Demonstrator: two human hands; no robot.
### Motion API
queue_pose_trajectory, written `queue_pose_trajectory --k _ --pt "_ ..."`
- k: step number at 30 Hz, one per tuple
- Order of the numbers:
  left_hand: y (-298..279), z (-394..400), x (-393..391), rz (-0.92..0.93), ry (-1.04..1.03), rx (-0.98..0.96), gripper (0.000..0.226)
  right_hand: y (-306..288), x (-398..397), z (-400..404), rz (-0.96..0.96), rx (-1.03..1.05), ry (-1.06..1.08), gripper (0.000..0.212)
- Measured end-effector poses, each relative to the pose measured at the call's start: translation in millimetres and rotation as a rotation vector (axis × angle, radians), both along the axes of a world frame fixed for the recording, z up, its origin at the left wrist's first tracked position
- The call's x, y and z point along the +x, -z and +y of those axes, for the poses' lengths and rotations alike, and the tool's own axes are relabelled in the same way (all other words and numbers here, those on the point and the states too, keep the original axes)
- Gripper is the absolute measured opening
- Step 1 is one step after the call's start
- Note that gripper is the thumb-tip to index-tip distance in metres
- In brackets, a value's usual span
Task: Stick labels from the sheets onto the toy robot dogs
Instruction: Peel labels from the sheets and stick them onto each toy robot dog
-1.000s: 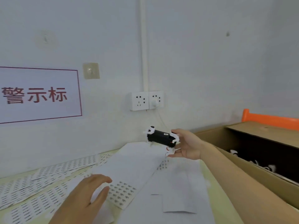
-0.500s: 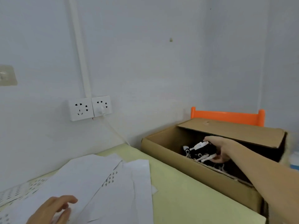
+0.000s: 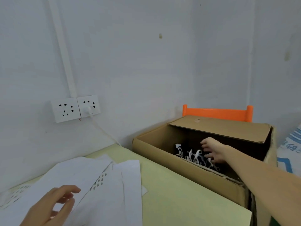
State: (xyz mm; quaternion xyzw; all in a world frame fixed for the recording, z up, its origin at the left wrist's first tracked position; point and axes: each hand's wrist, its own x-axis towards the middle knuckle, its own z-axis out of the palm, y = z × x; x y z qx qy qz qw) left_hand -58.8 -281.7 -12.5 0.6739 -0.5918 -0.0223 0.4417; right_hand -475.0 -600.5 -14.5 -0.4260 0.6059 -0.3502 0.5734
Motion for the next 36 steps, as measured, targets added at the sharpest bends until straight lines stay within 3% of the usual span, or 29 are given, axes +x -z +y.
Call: queue_pose_trajectory --k 3,6,7,9,12,15,18,22,25,28,30,33,36 --pt "4 14 23 -0.024 -0.024 0.056 0.063 1 15 11 0.200 -0.064 -0.189 0.030" --pt "10 33 61 -0.035 -0.111 0.189 0.071 -15 46 24 0.438 -0.275 -0.314 0.021" --pt "13 42 74 -0.047 -0.153 0.181 0.064 -23 60 29 0.494 -0.377 -0.358 0.020" --pt "16 64 95 -0.056 -0.174 0.203 0.023 -40 89 40 0.584 -0.618 -0.423 0.023" --pt "12 98 114 -0.112 -0.256 0.225 0.008 -59 147 76 0.555 -0.940 -0.464 0.025" --pt "-7 123 113 -0.032 -0.355 0.295 0.027 -65 220 133 0.421 -1.117 -0.584 0.024" --pt "-9 137 111 -0.035 -0.365 0.444 0.016 -54 293 202 0.334 -1.140 -0.825 0.032" --pt "-4 143 115 0.032 -0.334 0.400 0.016 -25 388 285 0.126 -0.986 -1.080 0.037" --pt "-7 149 124 0.136 -0.360 0.317 0.020 -14 445 331 -0.016 -0.854 -1.033 0.042" --pt "-7 158 132 0.422 -0.358 0.168 0.032 -6 476 364 -0.019 -0.848 -0.954 0.045" --pt "-8 158 138 0.518 -0.454 0.032 0.033 6 478 375 0.026 -0.889 -0.940 0.045" --pt "-16 164 151 0.452 -0.637 -0.099 0.028 21 474 378 0.120 -0.968 -0.989 0.042" --pt "-20 182 175 0.161 -0.803 -0.069 0.018 23 474 378 0.171 -1.026 -1.022 0.038"
